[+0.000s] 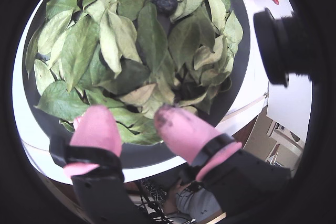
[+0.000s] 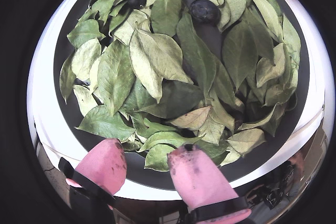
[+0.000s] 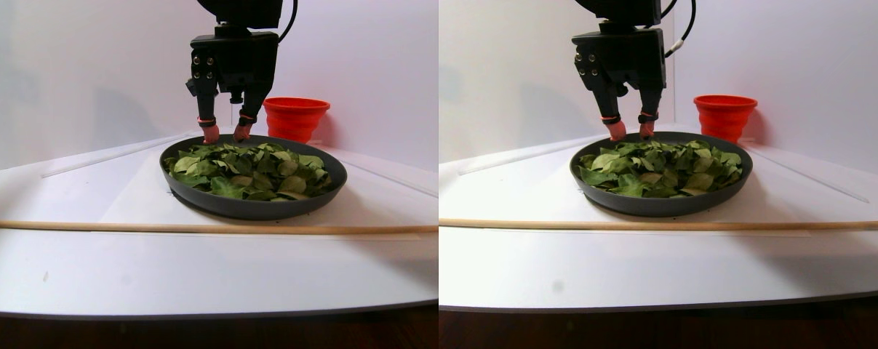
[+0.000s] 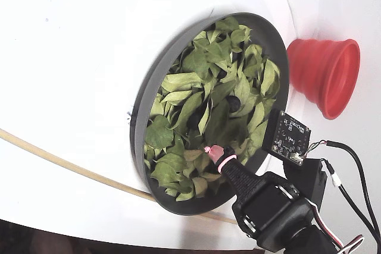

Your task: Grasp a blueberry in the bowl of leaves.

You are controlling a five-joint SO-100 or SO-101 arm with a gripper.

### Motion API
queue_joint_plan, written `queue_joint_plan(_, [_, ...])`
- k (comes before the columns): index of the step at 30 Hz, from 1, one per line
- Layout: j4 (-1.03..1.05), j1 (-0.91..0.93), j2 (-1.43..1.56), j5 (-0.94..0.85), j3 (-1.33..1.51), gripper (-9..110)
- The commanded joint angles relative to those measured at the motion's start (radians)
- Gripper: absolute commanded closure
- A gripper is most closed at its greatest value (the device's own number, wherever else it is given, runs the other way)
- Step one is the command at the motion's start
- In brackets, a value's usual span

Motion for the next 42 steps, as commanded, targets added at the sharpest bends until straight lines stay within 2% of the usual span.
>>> queue_joint_plan(1, [-0.063, 0.011, -0.012, -0.025, -0.008, 87])
queue_joint_plan(42, [-0.063, 0.035, -0.031, -0.035, -0.057, 87])
